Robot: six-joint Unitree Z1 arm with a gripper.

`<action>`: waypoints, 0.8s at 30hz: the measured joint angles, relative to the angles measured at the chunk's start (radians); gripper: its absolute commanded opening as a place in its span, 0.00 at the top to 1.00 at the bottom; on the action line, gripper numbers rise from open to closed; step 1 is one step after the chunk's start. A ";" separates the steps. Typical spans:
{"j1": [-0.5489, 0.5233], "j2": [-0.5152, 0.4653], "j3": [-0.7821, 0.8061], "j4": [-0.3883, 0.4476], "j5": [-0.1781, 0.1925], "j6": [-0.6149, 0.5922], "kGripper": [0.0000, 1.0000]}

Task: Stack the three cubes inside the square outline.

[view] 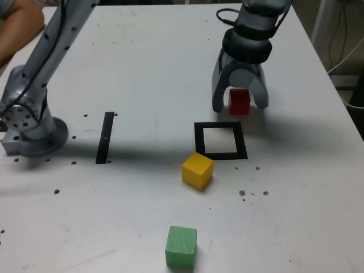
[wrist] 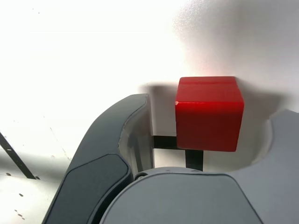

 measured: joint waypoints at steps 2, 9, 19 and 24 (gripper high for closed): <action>0.000 0.002 -0.002 -0.002 0.003 0.000 0.36; 0.000 0.012 -0.002 -0.012 0.008 0.000 0.38; 0.000 0.014 -0.002 -0.018 0.021 0.000 0.54; 0.000 0.014 -0.002 -0.048 0.023 -0.001 0.67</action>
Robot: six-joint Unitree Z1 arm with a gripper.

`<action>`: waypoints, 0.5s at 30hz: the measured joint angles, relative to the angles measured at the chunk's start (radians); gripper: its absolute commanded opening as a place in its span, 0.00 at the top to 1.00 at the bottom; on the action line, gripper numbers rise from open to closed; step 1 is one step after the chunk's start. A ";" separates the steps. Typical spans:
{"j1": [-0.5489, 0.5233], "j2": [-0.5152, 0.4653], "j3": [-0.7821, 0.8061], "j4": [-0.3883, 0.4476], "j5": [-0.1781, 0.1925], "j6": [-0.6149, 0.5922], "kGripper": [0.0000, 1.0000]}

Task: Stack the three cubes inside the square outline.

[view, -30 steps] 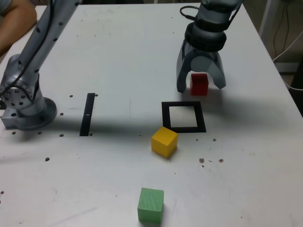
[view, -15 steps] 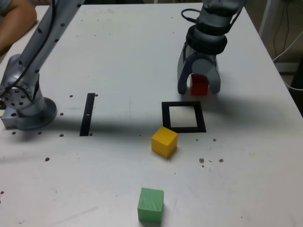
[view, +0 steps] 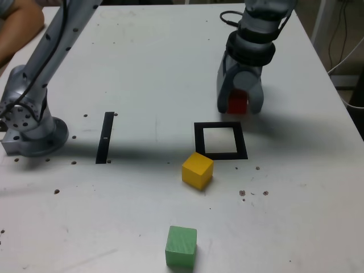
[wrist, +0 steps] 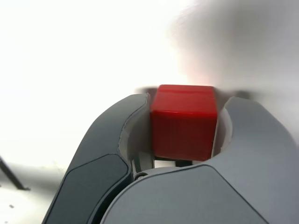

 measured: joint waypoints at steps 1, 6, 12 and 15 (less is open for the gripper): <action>0.000 0.000 0.000 -0.004 0.000 0.000 0.69; 0.000 0.000 -0.001 -0.008 -0.002 0.000 0.73; 0.000 -0.001 -0.002 -0.004 -0.010 0.000 0.74; 0.000 -0.004 -0.002 0.010 -0.015 0.000 0.75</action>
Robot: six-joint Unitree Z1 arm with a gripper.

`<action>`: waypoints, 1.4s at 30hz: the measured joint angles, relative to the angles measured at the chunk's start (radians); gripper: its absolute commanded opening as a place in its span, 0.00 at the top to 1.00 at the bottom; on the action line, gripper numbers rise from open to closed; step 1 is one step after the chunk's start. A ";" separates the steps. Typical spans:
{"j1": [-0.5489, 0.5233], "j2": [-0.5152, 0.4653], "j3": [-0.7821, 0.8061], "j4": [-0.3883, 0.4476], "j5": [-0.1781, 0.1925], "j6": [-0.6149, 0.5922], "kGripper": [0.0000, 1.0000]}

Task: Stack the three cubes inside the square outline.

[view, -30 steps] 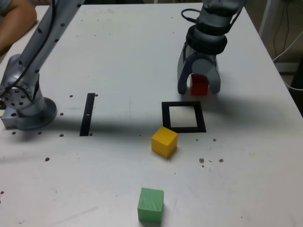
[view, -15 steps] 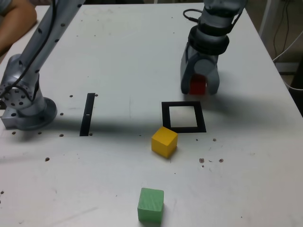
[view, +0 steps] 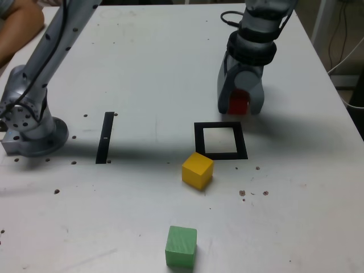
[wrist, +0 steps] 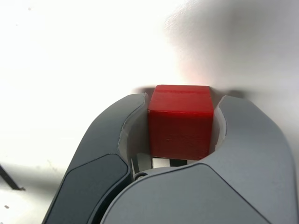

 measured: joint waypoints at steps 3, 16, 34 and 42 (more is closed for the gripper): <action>-0.004 -0.015 0.000 0.022 -0.002 0.000 0.75; -0.125 -0.178 0.115 0.016 -0.008 -0.135 0.74; -0.184 -0.267 0.395 -0.220 -0.048 -0.273 0.74; -0.248 -0.259 0.395 -0.213 -0.028 -0.316 0.74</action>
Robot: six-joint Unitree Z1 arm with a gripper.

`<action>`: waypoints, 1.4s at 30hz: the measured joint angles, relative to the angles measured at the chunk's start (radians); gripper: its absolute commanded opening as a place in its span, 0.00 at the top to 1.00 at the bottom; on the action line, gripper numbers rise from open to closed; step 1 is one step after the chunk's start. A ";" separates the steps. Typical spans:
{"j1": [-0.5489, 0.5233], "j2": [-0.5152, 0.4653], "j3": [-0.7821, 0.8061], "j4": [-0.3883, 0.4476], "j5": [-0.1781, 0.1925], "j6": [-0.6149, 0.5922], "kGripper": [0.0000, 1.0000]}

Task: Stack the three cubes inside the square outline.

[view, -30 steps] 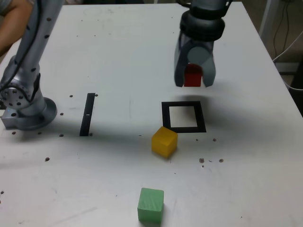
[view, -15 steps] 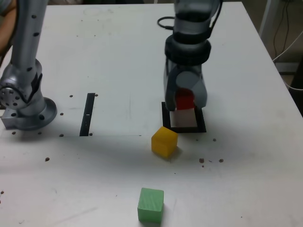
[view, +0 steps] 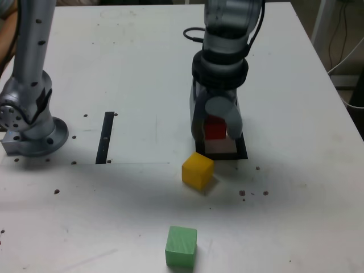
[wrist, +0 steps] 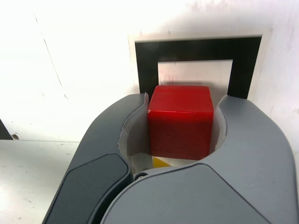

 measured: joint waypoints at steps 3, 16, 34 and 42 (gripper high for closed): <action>-0.002 0.009 0.000 -0.001 0.002 -0.002 0.74; -0.003 0.050 -0.047 0.027 0.007 -0.001 0.74; -0.003 0.067 -0.072 0.057 -0.032 0.014 0.74; 0.000 0.078 -0.078 0.057 -0.034 0.024 0.68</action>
